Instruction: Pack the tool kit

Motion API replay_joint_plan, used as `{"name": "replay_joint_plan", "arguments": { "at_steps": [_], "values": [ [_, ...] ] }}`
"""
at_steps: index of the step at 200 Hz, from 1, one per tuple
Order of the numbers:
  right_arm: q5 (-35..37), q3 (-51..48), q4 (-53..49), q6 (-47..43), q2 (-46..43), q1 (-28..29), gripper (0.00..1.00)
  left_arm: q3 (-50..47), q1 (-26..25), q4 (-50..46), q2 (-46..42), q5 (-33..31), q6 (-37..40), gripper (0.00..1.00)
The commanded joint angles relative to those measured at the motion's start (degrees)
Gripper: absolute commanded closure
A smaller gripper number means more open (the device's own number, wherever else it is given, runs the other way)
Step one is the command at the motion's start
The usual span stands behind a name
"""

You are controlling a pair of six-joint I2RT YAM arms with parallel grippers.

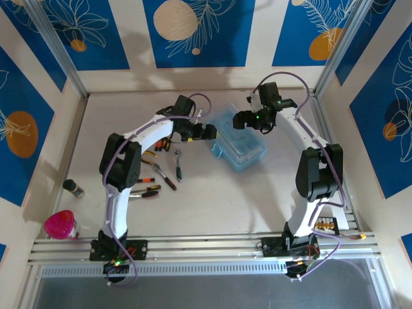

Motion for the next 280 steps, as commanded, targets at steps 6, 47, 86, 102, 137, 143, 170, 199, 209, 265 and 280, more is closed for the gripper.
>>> {"name": "replay_joint_plan", "arguments": {
  "at_steps": [6,47,86,102,137,143,170,199,209,265,280],
  "values": [
    [-6.7,-6.6,1.8,1.3,-3.7,2.2,0.12,6.0,-0.2,-0.3,3.7,1.3,-1.1,0.00],
    [-3.9,-12.6,2.8,5.3,-7.5,6.2,0.13,15.4,-0.2,-4.2,8.2,1.3,0.1,0.00],
    [1.5,-7.9,-1.8,5.8,-4.7,7.0,0.12,14.4,-0.2,-5.6,5.9,-0.3,1.6,0.00],
    [3.5,-4.4,-4.2,5.6,-2.4,6.9,0.12,10.5,0.0,-5.1,3.1,-1.5,2.2,0.00],
    [3.8,1.1,-7.5,5.6,2.3,6.8,0.13,0.2,0.6,-2.7,-4.5,-3.0,2.5,0.00],
    [3.5,1.4,-7.5,5.6,2.7,6.7,0.13,-1.1,0.8,-2.5,-5.5,-3.2,2.6,0.00],
    [1.4,1.2,-6.8,5.5,3.3,6.8,0.12,-5.4,1.4,-1.7,-9.0,-3.4,2.7,0.00],
    [1.2,1.7,-7.5,5.8,4.0,6.6,0.15,-6.2,1.7,-1.9,-9.9,-3.6,2.9,0.00],
    [1.1,1.4,-7.5,6.1,4.0,6.6,0.19,-6.2,1.8,-1.9,-10.2,-3.4,2.7,0.00],
    [-4.4,-3.2,-3.0,7.5,0.1,4.5,0.48,-3.8,2.1,-3.8,-12.1,-2.7,4.3,0.00],
    [-6.8,-4.4,-1.7,7.3,-1.3,3.4,0.51,-2.8,2.1,-4.4,-12.5,-2.6,4.7,0.00]
  ]
}}
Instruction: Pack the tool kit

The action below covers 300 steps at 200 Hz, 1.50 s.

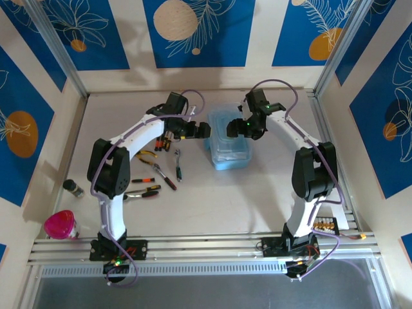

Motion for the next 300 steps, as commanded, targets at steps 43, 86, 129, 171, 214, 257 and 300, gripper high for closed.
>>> {"name": "replay_joint_plan", "arguments": {
  "at_steps": [43,86,129,171,214,257,300],
  "values": [
    [-19.4,-7.8,7.5,2.8,-6.6,-5.3,0.56,3.7,0.4,1.7,-3.0,5.5,0.0,0.00],
    [-28.2,-12.8,13.8,5.8,-8.6,-9.1,0.60,5.1,-1.4,5.5,-1.9,9.6,-1.0,0.00],
    [-32.2,-14.9,16.8,6.8,-9.0,-10.8,0.64,5.4,-2.3,10.7,-0.3,12.2,-3.7,0.00],
    [-33.7,-14.8,17.0,6.7,-8.7,-11.0,0.65,8.5,-3.9,10.4,2.8,12.6,-3.8,0.00],
    [-34.5,-14.8,17.0,6.3,-8.6,-11.1,0.66,10.6,-5.0,10.7,4.8,12.9,-4.4,0.00],
    [-35.1,-14.6,16.6,5.8,-8.6,-11.4,0.65,12.7,-5.7,10.5,6.1,13.2,-4.9,0.00],
    [-30.7,-12.1,11.1,3.4,-8.8,-11.9,0.20,16.2,-6.3,9.9,6.5,13.3,-5.6,0.00]
  ]
}}
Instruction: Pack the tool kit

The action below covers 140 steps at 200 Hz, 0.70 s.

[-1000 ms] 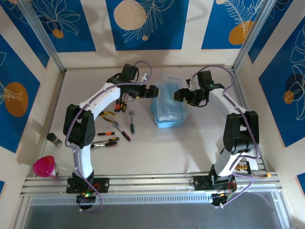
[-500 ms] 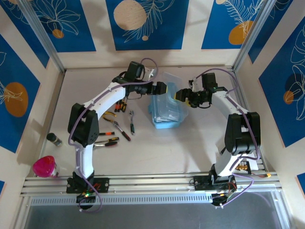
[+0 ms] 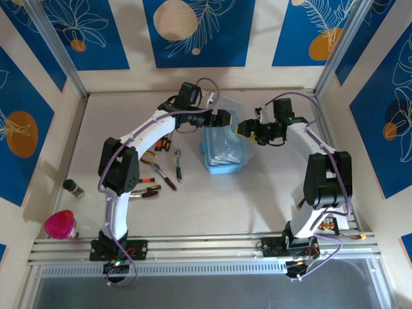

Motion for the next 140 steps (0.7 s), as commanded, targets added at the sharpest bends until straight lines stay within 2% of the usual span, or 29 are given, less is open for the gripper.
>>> {"name": "replay_joint_plan", "arguments": {
  "at_steps": [1,44,100,123,140],
  "values": [
    [-0.9,3.0,-3.3,-2.8,-1.7,-0.5,0.19,4.0,-1.2,0.3,0.7,1.6,-0.4,0.00],
    [5.5,5.5,-9.2,-5.2,-5.5,-2.2,0.00,6.0,-1.1,-0.4,0.8,1.1,-0.5,0.00],
    [13.6,5.3,-14.8,-8.2,-14.1,-2.1,0.01,8.1,-1.4,0.1,2.5,1.9,-1.8,0.00],
    [18.3,4.1,-17.1,-11.1,-18.0,1.2,0.01,8.4,-1.6,0.1,2.9,2.0,-1.9,0.00],
    [23.3,3.3,-18.6,-13.0,-19.9,5.6,0.01,8.5,-1.8,0.3,3.2,2.1,-2.1,0.00]
  ]
}}
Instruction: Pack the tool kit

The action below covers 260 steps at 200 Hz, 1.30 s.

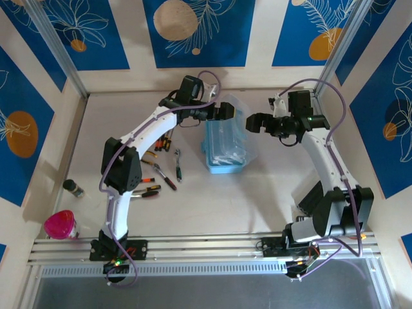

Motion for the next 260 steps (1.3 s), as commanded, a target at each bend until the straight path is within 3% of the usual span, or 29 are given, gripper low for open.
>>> {"name": "replay_joint_plan", "arguments": {
  "at_steps": [1,61,122,172,217,260],
  "values": [
    [7.6,-1.3,-4.7,-4.3,-3.0,5.2,0.01,2.1,-1.3,0.9,1.1,2.1,-0.5,0.00],
    [26.1,-4.5,-3.4,-7.5,-5.5,20.8,0.01,3.9,-1.7,0.4,1.7,2.3,-1.2,0.00],
    [36.4,-6.6,1.8,-9.3,-4.0,29.1,0.01,6.1,-2.1,0.7,2.7,3.5,-2.8,0.00],
    [45.5,-5.4,2.3,-8.0,0.5,32.1,0.01,6.8,-2.3,0.2,2.9,3.5,-2.8,0.00],
    [48.7,-5.3,2.5,-6.1,2.2,32.1,0.00,7.5,-2.3,-0.5,2.8,3.6,-2.5,0.00],
    [47.5,-4.5,2.0,-4.7,1.8,31.3,0.12,7.9,-1.2,-7.0,0.2,-0.6,2.7,0.00]
  ]
}}
